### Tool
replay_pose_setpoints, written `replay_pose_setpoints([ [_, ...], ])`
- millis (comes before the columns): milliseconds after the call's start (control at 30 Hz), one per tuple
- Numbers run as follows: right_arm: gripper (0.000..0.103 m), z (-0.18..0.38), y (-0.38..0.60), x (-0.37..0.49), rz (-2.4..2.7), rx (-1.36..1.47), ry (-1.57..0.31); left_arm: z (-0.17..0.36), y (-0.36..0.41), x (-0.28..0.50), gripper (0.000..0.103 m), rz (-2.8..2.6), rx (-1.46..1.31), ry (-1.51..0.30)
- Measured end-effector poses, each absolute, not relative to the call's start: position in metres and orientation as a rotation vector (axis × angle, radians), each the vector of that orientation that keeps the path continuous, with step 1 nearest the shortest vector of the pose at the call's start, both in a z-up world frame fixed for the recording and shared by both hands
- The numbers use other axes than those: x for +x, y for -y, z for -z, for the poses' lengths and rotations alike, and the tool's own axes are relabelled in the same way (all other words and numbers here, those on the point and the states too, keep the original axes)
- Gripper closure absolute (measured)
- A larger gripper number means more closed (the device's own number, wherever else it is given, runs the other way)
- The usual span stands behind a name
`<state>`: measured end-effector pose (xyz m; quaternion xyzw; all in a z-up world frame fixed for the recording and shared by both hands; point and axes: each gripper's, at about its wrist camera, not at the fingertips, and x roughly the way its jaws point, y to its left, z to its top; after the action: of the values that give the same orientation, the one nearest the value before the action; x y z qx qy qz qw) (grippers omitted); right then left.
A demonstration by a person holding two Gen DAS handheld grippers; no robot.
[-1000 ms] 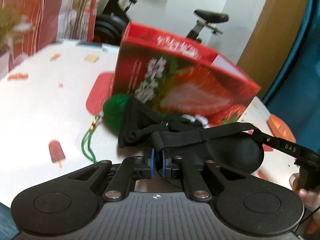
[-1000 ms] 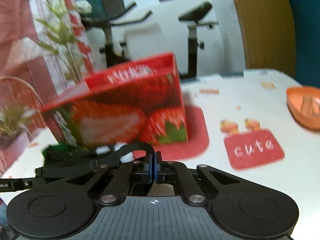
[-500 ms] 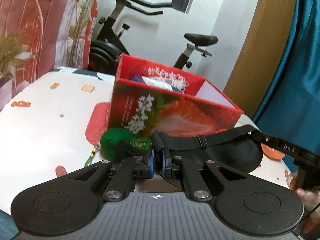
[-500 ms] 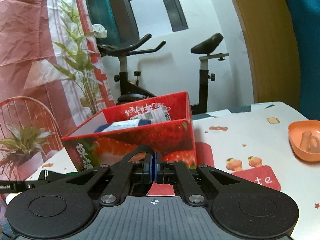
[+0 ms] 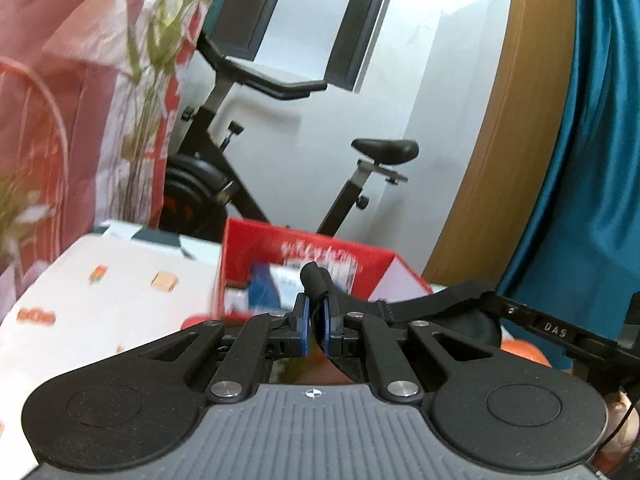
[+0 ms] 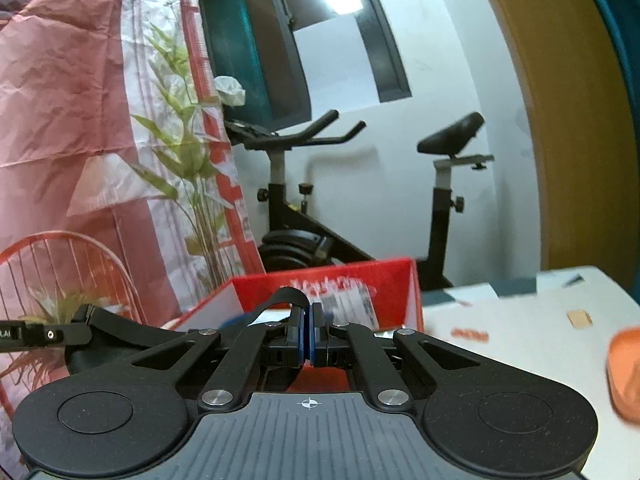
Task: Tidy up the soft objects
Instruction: 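Lift the eye mask with both tools and carry it over the red box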
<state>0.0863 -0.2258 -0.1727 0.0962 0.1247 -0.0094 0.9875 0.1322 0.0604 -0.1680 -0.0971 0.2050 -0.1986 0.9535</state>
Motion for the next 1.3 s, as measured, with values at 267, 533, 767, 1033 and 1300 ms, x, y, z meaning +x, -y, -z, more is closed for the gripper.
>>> replay_pose_setpoints([
  [267,0.101,0.154,0.231,0.15,0.039,0.116,-0.257,0.15,-0.036,0.19,0.095,0.402,-0.153,-0.397],
  [533,0.101,0.174,0.241,0.205,0.079,0.046,-0.347,0.167,-0.005,0.245,0.095,0.382,-0.052,-0.464],
  [767,0.101,0.212,0.239,0.225,0.07,0.024,-0.477,0.203,0.016,0.276,0.095,0.451,0.013,-0.66],
  [1033,0.1,0.224,0.241,0.237,0.073,0.04,-0.527,0.212,0.016,0.292,0.095,0.461,0.041,-0.721],
  [1300,0.1,0.226,0.245,0.239,0.087,0.064,-0.547,0.214,0.02,0.301,0.095,0.449,0.075,-0.746],
])
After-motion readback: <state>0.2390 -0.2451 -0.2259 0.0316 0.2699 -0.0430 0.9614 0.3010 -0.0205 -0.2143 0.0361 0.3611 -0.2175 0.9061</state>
